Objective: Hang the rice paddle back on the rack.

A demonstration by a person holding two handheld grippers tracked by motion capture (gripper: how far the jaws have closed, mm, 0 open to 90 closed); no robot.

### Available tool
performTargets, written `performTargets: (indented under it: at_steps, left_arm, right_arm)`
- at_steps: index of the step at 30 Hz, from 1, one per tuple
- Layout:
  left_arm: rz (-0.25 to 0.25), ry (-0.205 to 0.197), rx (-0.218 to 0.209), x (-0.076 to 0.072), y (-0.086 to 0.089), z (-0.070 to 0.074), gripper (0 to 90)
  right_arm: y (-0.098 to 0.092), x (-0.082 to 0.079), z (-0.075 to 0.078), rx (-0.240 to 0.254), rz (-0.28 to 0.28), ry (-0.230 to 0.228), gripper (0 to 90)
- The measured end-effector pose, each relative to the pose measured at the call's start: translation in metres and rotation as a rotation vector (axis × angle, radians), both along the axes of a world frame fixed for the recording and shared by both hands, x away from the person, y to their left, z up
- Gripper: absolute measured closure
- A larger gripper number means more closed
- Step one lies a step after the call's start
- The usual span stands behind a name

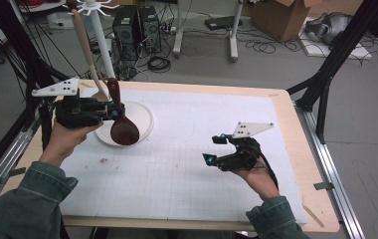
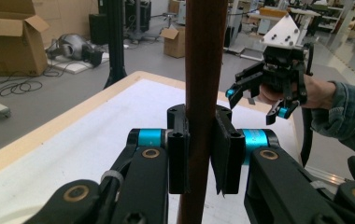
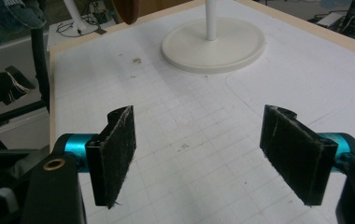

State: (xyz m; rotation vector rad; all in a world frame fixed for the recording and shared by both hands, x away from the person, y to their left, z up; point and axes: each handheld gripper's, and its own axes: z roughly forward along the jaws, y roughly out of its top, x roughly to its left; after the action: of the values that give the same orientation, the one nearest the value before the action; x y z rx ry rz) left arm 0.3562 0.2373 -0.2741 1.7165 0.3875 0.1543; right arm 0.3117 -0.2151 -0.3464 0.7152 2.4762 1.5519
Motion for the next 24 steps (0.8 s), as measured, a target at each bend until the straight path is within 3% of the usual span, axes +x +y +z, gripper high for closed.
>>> performTargets:
  at_steps: [24]
  left_arm:
    - [0.032,-0.029,-0.026,0.013,0.018,0.044,77.8]
  right_arm:
    - [-0.021,-0.006,-0.01,-0.005,-0.039,-0.003,25.9]
